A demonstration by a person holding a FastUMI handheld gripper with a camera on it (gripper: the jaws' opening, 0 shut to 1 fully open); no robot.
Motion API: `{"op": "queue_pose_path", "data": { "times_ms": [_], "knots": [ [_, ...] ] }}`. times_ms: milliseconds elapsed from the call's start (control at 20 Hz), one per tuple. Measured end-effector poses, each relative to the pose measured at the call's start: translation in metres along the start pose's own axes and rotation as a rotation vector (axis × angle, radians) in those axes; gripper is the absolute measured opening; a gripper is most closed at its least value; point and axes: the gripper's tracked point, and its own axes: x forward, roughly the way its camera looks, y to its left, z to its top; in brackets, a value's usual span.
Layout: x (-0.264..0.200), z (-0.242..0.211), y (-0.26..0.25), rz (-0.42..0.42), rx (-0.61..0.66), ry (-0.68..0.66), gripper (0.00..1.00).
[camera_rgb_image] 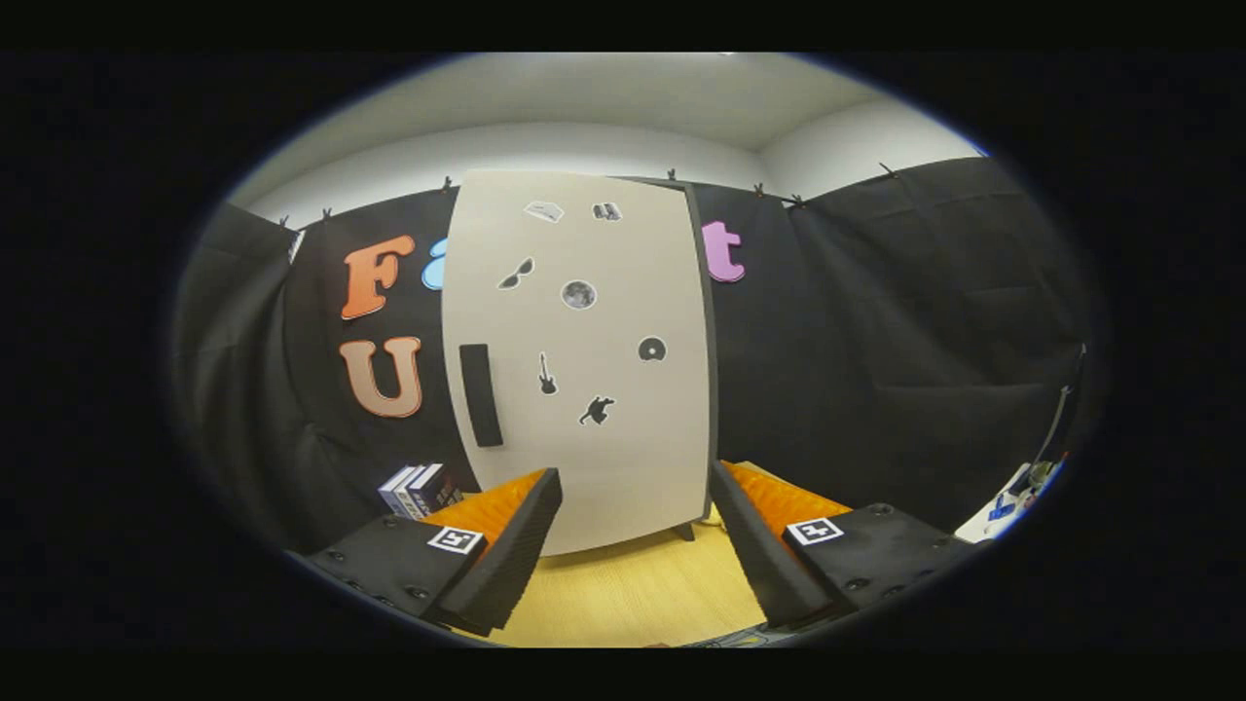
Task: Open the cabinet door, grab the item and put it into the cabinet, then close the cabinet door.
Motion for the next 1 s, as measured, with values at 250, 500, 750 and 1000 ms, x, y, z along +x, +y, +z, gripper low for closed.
{"op": "queue_pose_path", "data": {
  "times_ms": [250, 500, 750, 1000],
  "knots": [
    [-0.003, -0.001, 0.001, -0.002, -0.003, 0.001, 0.98],
    [-0.005, -0.002, 0.002, -0.002, -0.006, 0.003, 0.98],
    [-0.009, -0.004, 0.000, -0.006, -0.006, 0.009, 0.98],
    [-0.013, -0.003, -0.003, -0.012, -0.006, 0.005, 0.98]
  ]
}}
